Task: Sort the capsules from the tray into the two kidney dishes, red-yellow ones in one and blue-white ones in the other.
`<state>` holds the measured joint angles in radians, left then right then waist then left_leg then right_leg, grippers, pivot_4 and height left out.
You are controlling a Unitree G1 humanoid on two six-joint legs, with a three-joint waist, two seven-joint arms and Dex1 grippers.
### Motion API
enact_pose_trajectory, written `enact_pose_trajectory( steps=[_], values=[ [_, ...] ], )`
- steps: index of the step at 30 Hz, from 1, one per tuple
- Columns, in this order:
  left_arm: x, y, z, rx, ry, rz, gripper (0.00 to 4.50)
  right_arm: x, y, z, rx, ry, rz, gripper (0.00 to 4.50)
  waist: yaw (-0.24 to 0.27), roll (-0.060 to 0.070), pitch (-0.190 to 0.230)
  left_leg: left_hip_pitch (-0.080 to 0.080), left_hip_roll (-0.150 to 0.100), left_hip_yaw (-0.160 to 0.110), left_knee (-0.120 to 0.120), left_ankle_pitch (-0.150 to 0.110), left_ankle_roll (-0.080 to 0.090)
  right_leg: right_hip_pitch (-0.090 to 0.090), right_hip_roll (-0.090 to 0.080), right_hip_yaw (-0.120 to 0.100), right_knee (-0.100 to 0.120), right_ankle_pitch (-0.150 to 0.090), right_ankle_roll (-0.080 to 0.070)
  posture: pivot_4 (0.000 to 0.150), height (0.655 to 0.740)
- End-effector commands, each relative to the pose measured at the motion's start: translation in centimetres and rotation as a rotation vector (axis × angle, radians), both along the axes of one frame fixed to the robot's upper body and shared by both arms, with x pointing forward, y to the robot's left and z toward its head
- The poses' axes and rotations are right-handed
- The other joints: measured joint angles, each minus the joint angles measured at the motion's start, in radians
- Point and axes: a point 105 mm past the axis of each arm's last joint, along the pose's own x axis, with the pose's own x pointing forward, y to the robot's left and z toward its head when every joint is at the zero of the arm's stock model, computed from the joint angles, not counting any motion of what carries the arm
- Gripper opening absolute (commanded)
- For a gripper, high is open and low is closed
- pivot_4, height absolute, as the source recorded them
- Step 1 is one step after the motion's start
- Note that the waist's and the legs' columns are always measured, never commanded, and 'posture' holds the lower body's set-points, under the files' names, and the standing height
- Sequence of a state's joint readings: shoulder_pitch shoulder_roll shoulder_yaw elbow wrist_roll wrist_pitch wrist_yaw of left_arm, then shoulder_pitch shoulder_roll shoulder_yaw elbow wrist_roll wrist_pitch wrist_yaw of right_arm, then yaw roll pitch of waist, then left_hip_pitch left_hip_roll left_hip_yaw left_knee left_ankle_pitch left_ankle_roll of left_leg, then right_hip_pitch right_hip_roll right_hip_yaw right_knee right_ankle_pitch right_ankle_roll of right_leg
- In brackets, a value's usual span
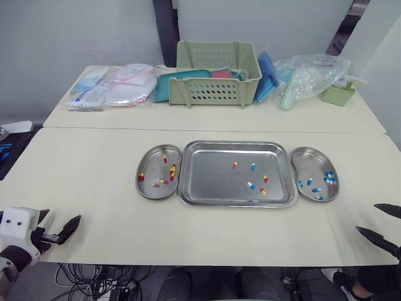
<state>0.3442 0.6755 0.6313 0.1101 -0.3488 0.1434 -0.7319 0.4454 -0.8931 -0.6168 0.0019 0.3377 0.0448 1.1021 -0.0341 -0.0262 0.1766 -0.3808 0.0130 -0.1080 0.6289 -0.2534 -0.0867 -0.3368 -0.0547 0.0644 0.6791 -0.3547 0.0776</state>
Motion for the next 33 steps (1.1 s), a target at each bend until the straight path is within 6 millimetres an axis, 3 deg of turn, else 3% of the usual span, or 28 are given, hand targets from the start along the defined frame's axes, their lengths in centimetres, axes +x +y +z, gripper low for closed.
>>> enact_pose_trajectory(
  steps=[1, 6, 11, 16, 24, 29, 33],
  values=[
    [-0.2, -0.3, 0.4, 0.017, -0.013, -0.007, 4.45, 0.6, 0.3, 1.5, -0.017, -0.055, 0.027, 4.50, 0.000, 0.000, 0.000, 0.000, 0.000, 0.000, 0.000, 0.000, 0.000, 0.000, 0.000, 0.000, 0.000, 0.000, 0.000, 0.150, 0.7390],
    [-0.6, -0.1, 0.0, 0.014, 0.002, -0.001, 4.45, 0.6, 0.6, 1.7, -0.009, -0.069, 0.041, 4.50, 0.001, 0.000, 0.000, 0.000, 0.000, 0.000, 0.000, 0.000, 0.000, 0.000, 0.000, 0.000, 0.000, 0.000, 0.000, 0.150, 0.7390],
    [-0.6, -0.2, 0.0, 0.016, 0.003, -0.001, 4.45, -0.4, 2.2, 1.2, 0.007, -0.062, 0.096, 4.50, 0.001, 0.001, -0.001, 0.000, 0.000, 0.000, 0.000, 0.000, 0.000, 0.000, 0.000, 0.000, 0.000, 0.000, 0.000, 0.150, 0.7390],
    [-0.3, -0.8, 0.2, 0.003, -0.012, -0.008, 4.45, -1.7, 6.7, 0.8, 0.072, -0.078, 0.211, 4.50, 0.002, 0.001, -0.001, 0.000, 0.000, 0.000, 0.000, 0.000, 0.000, 0.000, 0.000, 0.000, 0.000, 0.000, 0.000, 0.150, 0.7390],
    [-1.1, -1.5, 0.1, -0.020, -0.017, 0.001, 4.45, -0.4, 13.3, 0.9, 0.212, -0.215, 0.256, 4.50, 0.002, 0.001, -0.002, 0.000, 0.000, -0.001, 0.000, 0.000, 0.000, 0.000, 0.000, 0.000, 0.000, 0.000, 0.000, 0.150, 0.7390],
    [-2.0, -2.2, 0.3, -0.016, -0.015, -0.012, 4.45, 0.9, 15.1, 0.3, 0.253, -0.231, 0.264, 4.50, 0.003, 0.000, -0.003, 0.000, 0.000, -0.001, 0.000, 0.000, 0.000, 0.000, 0.000, 0.000, 0.000, 0.000, 0.000, 0.150, 0.7390],
    [-2.7, -3.3, 1.1, 0.001, -0.020, -0.076, 4.45, 1.2, 15.0, -0.3, 0.252, -0.218, 0.275, 4.50, 0.003, -0.001, -0.003, 0.000, 0.000, -0.001, 0.000, 0.000, 0.000, 0.000, 0.000, 0.000, 0.000, 0.000, 0.000, 0.150, 0.7390]
  ],
)
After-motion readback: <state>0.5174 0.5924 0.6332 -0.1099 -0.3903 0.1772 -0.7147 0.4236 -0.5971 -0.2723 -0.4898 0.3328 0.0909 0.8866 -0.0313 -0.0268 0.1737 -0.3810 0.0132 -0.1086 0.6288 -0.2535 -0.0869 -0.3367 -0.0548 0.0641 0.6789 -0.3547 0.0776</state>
